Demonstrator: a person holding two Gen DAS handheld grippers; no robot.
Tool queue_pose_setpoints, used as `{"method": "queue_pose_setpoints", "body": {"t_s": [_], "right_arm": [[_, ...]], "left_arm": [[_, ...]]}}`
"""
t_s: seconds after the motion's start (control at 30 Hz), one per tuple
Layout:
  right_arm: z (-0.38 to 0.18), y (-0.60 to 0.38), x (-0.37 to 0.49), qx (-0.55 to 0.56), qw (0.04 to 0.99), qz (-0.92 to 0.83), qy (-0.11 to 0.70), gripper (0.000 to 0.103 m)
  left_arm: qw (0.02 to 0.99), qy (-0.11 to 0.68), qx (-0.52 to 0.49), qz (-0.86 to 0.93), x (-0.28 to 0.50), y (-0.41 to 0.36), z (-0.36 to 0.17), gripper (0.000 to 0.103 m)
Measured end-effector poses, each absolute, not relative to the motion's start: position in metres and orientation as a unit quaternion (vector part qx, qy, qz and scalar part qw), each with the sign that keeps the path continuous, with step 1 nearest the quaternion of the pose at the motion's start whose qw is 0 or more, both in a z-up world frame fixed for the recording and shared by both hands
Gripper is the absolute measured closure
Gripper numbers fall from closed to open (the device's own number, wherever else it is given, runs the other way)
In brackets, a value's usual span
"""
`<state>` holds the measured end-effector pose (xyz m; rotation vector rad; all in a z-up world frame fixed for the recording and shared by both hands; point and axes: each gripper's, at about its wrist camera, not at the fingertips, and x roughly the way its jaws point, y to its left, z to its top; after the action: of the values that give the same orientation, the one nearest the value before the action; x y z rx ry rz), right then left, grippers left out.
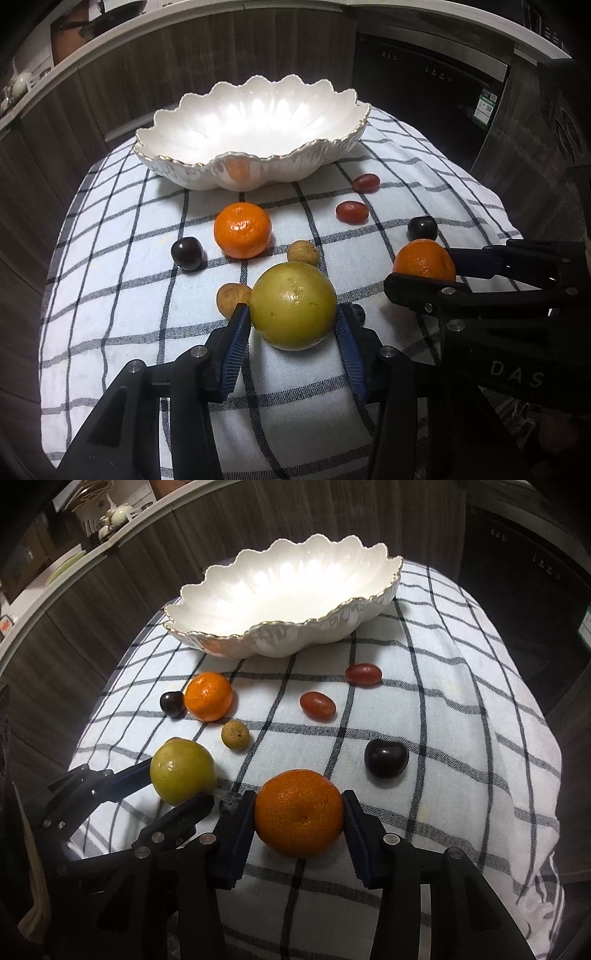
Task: Organize fruits
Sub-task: 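Close the left tool on the yellow-green fruit while the right tool grasps the mandarin, then lift the yellow-green fruit with the left tool while the right tool carries the mandarin over the bowl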
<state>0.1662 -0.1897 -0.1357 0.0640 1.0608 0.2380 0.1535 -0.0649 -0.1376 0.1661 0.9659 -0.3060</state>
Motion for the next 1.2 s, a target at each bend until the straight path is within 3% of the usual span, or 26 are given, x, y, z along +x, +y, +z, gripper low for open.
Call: {"method": "queue_pose_setpoints", "body": {"t_s": [1.2], "right_arm": [[-0.067, -0.189, 0.137, 0.007, 0.903, 0.108, 0.416, 0.057]], "left_arm": [[0.916, 0.368, 0.089, -0.131, 0.123, -0.056, -0.068, 0.056]]}}
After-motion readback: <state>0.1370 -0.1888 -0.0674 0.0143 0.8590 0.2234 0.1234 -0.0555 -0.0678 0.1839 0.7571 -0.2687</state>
